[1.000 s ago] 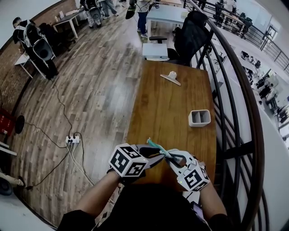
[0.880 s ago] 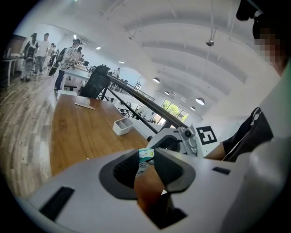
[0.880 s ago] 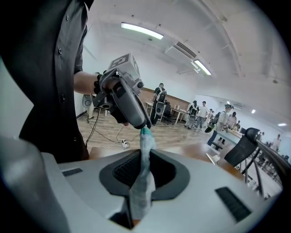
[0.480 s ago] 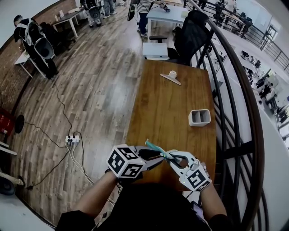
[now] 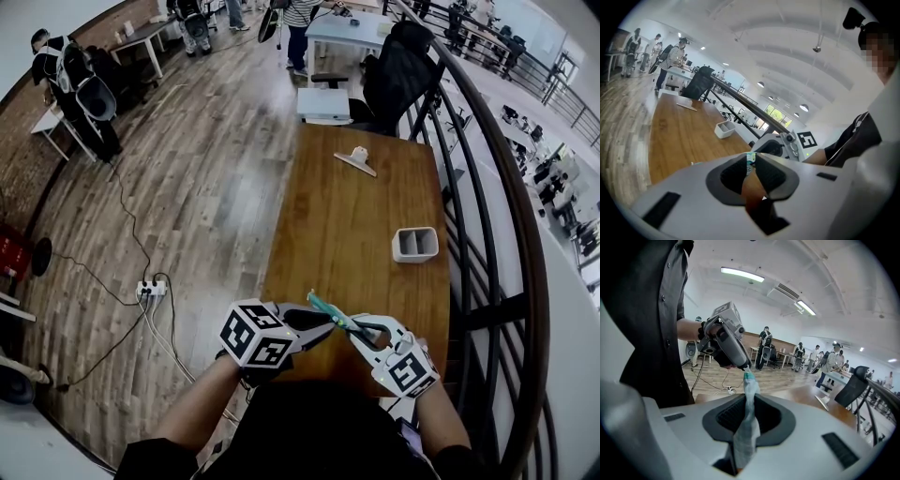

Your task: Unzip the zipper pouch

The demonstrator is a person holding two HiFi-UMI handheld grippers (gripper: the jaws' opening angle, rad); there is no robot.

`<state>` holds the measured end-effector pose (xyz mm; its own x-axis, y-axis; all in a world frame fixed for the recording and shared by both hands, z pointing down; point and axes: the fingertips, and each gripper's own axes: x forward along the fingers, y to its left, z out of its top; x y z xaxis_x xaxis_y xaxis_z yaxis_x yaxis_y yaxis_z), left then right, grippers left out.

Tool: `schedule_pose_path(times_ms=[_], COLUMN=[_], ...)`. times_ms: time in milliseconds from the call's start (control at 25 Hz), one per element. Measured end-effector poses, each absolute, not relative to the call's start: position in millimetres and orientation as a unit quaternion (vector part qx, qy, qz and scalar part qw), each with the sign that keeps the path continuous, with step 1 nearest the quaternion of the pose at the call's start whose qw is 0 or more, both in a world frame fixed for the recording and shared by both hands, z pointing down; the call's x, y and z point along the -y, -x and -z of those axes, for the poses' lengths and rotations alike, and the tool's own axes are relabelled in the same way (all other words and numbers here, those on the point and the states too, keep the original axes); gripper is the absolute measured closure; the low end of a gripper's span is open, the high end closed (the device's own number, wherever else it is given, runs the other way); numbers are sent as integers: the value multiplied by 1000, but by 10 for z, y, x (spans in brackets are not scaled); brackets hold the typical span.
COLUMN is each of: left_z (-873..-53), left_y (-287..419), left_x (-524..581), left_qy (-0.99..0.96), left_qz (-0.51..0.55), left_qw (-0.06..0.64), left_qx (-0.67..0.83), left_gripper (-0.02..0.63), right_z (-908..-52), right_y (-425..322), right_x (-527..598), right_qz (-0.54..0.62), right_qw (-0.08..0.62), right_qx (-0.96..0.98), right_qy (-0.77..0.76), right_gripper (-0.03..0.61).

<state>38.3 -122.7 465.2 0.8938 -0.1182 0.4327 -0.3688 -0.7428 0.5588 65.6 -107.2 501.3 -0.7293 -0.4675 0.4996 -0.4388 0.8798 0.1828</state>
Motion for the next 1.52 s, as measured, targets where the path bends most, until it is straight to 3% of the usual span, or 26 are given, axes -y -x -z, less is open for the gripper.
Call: schedule_pose_path(times_ms=[520,720,1160,1520], left_z=[-4636,-4642,-4651,-4683], left_y=[-307,-344,-392,-430], left_x=[1177,1078,1179,1147], left_qy=[-911,-913,-914,-910], left_qz=[-147,-150,-144,-156], left_qw=[376,377,376,378], left_qx=[87,52,57,61], left_gripper=[558,488,485,592], right_z=[-4979,-4977,-4989,-5024], right_y=[-640,-638,-624,-644], right_x=[1027,1034,1022,1023], right_qz=[30,31,34,27], right_qw=[272,275,284,284], right_qx=[934,934,933,931], right_qy=[-231,-225,-218,-229], right_gripper=[531,531,531,531])
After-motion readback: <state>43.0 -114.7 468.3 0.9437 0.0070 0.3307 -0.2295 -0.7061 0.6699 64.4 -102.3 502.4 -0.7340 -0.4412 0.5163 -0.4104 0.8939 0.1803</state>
